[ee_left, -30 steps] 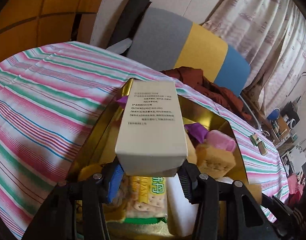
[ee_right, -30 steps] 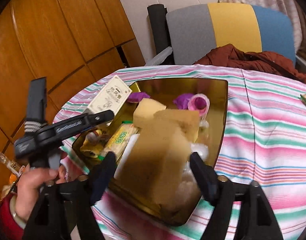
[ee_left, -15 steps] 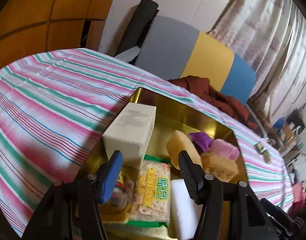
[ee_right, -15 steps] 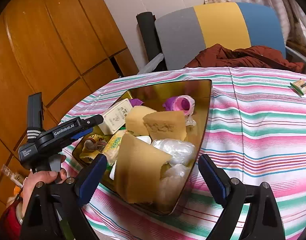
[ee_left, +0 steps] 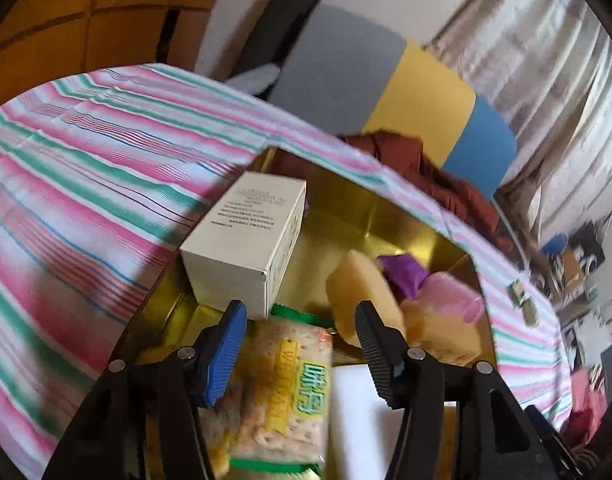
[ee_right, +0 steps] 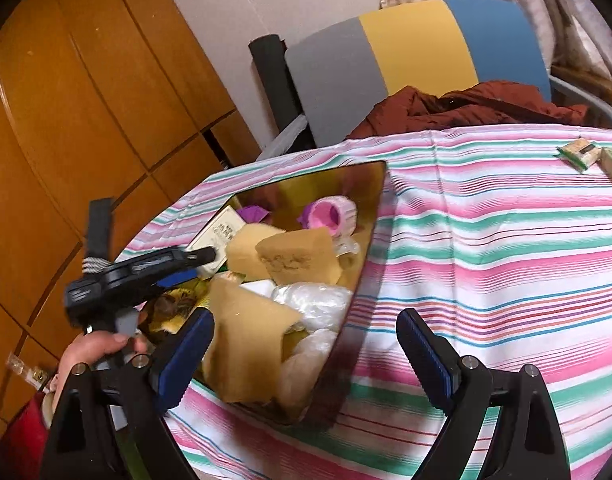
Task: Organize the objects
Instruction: 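Open the right tool to drop the sponge while the left tool releases the cream box into the tray, then move both tools back toward the green box and cracker packet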
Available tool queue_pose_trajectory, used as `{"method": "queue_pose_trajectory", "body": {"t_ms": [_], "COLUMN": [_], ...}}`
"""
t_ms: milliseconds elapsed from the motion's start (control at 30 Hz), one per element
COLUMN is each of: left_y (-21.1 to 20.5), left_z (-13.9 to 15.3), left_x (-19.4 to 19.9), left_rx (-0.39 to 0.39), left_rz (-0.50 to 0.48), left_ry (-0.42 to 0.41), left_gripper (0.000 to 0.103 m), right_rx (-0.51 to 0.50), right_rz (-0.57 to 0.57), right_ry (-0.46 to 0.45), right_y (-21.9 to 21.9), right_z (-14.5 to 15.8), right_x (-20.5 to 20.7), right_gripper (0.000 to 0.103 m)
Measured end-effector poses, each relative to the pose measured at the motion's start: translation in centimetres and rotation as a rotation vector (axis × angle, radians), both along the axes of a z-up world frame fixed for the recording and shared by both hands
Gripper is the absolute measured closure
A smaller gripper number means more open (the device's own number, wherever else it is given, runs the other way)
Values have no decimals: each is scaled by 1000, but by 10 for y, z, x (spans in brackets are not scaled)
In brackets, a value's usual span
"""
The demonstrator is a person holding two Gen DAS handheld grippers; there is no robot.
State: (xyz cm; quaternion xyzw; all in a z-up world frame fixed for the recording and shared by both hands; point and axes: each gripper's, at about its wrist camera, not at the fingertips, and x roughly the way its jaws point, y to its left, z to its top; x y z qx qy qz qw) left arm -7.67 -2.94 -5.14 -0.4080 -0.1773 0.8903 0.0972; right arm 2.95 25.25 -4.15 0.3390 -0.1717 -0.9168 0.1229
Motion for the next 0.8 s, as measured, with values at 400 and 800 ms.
{"method": "queue_pose_trajectory", "body": {"t_ms": [400, 800], "left_y": [36, 35], "left_z": [29, 38], "left_x": [55, 70], "left_rx": [-116, -122], "left_rz": [-68, -20], "left_ry": [152, 150], "left_gripper": [45, 41], "right_rx": [11, 169], "right_rz": [-2, -3], "right_ry": [-24, -25], "right_y": [0, -22], "right_z": [-3, -2], "right_x": [-8, -30], "right_gripper": [8, 6]}}
